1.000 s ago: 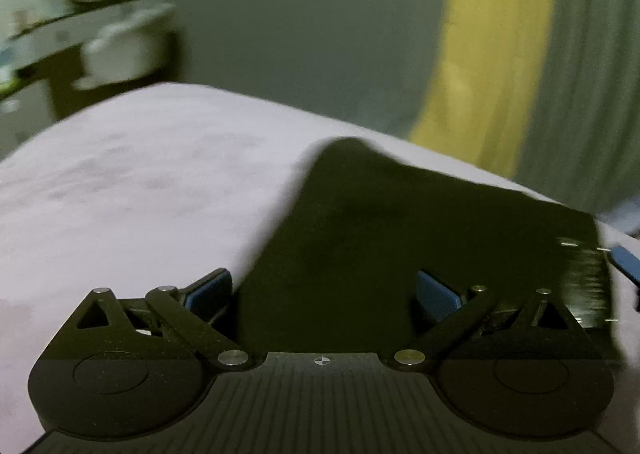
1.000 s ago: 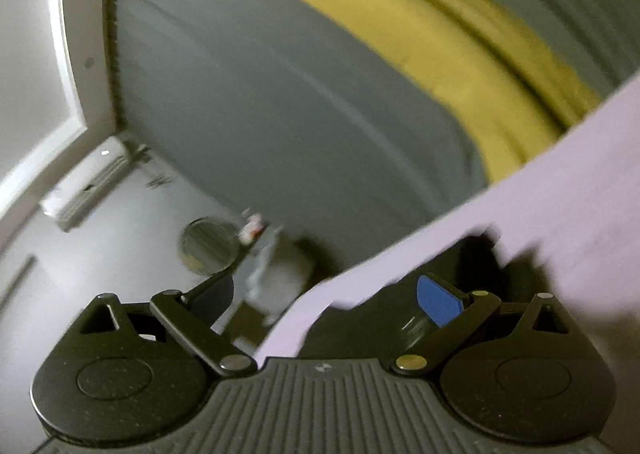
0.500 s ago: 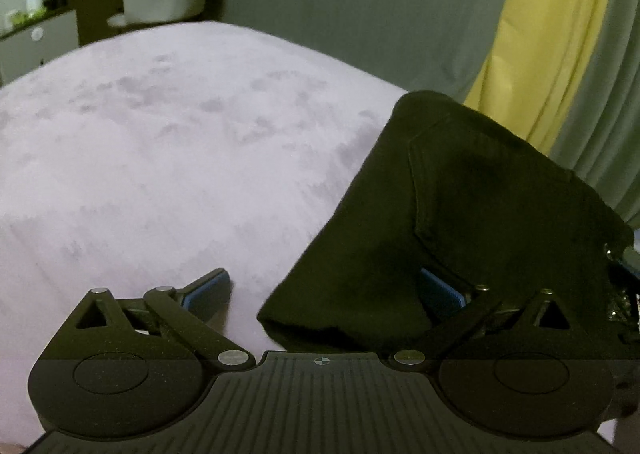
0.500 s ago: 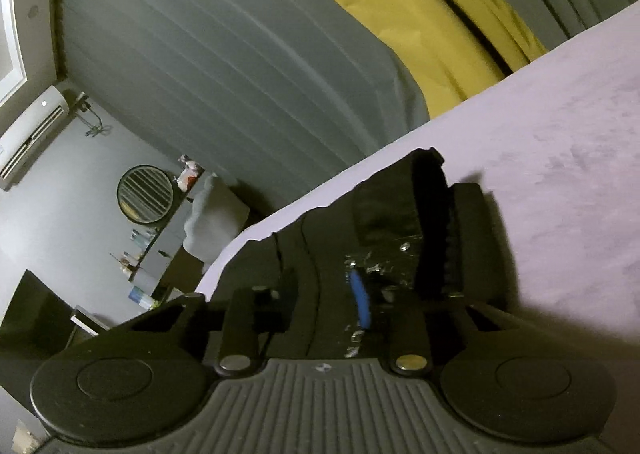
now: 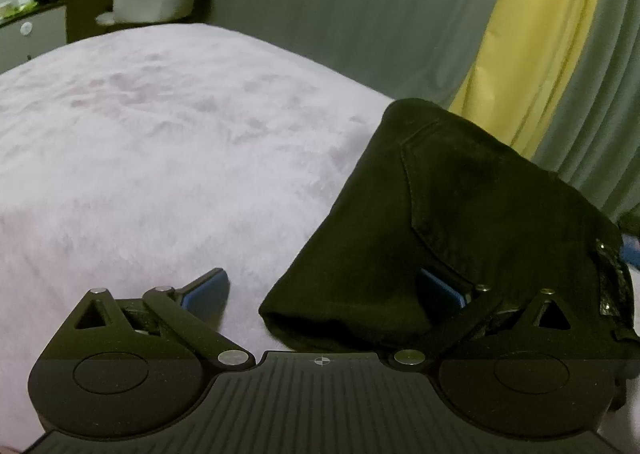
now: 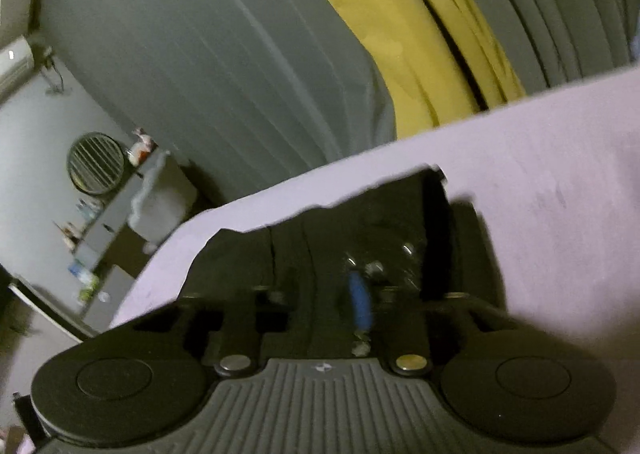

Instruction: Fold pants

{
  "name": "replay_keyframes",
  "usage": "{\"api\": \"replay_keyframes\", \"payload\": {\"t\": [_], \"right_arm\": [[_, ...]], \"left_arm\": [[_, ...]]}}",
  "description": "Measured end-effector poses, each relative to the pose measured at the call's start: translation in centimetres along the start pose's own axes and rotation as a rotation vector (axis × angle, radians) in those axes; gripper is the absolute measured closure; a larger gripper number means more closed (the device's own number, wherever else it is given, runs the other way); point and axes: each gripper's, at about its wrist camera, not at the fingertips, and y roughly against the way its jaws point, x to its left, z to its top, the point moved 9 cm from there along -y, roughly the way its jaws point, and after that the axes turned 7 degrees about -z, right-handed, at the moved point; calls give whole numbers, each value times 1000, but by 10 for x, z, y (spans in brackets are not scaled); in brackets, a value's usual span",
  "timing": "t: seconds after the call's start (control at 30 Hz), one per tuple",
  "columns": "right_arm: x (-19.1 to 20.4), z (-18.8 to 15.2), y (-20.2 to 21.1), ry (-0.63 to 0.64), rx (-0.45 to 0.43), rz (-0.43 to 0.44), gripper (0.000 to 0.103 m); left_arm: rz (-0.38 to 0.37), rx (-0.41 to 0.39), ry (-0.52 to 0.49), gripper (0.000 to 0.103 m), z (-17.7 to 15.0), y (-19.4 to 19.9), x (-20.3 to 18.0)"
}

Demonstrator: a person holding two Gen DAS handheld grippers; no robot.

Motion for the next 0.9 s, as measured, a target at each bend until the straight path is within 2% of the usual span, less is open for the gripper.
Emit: {"api": "replay_keyframes", "payload": {"t": [0.17,0.3,0.33,0.43,0.57,0.67,0.77,0.8,0.83,0.9], "right_arm": [[27,19,-25,156,-6,-168,56],[40,25,-64,352,8,-314,55],[44,25,-72,404,9,-341,51],[41,23,-94,402,82,-405,50],[37,20,-106,473,76,-407,50],[37,19,-93,473,39,-368,49],[45,12,-57,485,-1,-331,44],[45,7,-43,492,-5,-339,31],[44,-1,-26,486,-19,-342,26],[34,-18,10,455,-61,-330,24]], "left_arm": [[-7,-9,1,0,0,3,5],[-21,-19,-12,0,0,2,5],[-24,-24,-25,0,0,2,5],[-31,-35,-49,0,1,2,3],[-38,-42,-57,0,0,1,3],[-37,-36,-40,0,-1,1,5],[-39,-36,-19,0,-2,3,7],[-38,-36,-18,0,-2,3,7],[-35,-38,-18,0,-2,3,6],[-28,-43,-16,0,-3,3,5]]}}
